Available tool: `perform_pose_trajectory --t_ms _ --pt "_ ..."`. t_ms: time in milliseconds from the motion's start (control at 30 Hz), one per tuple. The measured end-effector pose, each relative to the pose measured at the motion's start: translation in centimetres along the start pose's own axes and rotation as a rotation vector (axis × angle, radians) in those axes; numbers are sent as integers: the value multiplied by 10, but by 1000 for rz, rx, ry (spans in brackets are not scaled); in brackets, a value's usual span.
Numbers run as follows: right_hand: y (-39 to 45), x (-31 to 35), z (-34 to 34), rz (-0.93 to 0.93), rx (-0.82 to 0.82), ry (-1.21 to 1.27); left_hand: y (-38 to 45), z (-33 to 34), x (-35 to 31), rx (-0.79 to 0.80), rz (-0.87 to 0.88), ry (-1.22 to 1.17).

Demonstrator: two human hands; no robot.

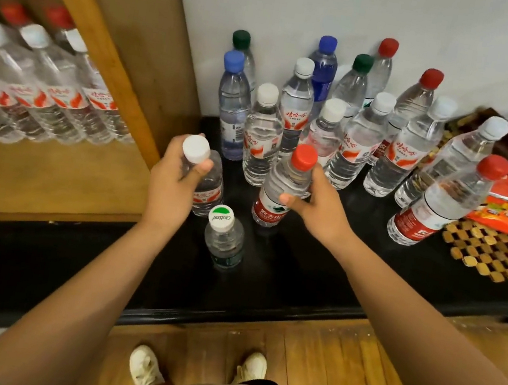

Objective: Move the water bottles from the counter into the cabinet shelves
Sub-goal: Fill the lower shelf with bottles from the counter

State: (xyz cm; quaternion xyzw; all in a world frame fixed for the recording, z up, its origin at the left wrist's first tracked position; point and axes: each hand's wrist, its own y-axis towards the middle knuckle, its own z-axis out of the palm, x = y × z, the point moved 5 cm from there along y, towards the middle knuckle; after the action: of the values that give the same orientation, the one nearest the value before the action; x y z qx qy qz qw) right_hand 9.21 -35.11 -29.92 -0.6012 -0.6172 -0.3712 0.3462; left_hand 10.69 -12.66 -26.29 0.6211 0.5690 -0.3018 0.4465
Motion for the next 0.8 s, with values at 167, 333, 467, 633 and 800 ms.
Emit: perform_pose_trajectory --t_ms 167,333,467,633,800 --pt "-7 -1 1 -13 63 -46 -21 -8 -5 -31 10 38" --pt "-11 1 2 -25 97 -76 -35 -12 -9 -86 7 88" --pt "-12 2 2 -34 100 -73 -48 -22 -1 -131 -57 83" --pt "-16 3 2 -21 104 -52 -59 -44 10 -148 -100 64" --pt "-26 8 3 -39 110 -72 -60 -64 17 -16 -122 4"
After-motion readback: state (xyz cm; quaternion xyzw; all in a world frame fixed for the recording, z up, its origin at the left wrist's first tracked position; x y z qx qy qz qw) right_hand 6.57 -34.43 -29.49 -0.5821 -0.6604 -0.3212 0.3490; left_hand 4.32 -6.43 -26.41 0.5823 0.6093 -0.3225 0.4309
